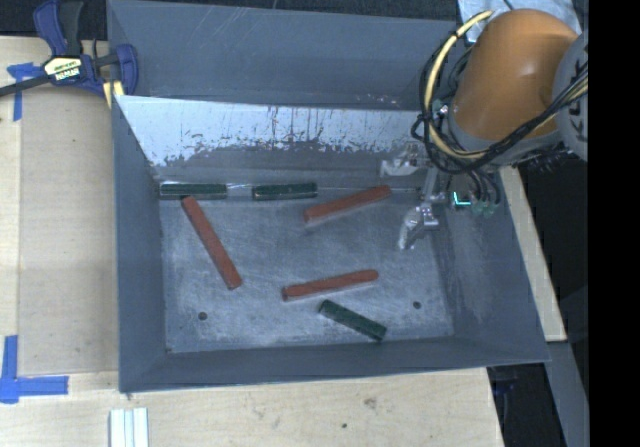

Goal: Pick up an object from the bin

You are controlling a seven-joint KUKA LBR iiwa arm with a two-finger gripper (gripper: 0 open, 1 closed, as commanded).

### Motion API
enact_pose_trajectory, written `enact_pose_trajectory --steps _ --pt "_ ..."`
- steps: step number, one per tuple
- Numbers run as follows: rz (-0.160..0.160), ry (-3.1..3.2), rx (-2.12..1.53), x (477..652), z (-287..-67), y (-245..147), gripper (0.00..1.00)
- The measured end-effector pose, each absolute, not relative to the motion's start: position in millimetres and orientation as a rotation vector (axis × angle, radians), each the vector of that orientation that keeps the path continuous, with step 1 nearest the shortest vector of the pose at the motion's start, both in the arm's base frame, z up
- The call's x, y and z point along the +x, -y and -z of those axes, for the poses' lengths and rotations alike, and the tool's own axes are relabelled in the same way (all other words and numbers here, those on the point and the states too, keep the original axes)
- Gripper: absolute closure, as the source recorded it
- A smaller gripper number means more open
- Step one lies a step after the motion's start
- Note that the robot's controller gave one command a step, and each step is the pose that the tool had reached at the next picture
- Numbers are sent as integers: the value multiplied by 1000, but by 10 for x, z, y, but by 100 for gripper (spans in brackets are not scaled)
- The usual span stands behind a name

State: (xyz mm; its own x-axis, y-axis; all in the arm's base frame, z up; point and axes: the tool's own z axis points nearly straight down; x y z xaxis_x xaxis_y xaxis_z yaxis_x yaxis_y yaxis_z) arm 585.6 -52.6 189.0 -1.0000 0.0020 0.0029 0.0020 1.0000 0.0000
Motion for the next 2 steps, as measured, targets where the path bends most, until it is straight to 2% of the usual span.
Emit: enact_pose_trajectory --steps 1,2 --pt "-1 3145 -1 5872 -1923 525 0" --pt "0 3148 -7 5526 -1152 151 0"
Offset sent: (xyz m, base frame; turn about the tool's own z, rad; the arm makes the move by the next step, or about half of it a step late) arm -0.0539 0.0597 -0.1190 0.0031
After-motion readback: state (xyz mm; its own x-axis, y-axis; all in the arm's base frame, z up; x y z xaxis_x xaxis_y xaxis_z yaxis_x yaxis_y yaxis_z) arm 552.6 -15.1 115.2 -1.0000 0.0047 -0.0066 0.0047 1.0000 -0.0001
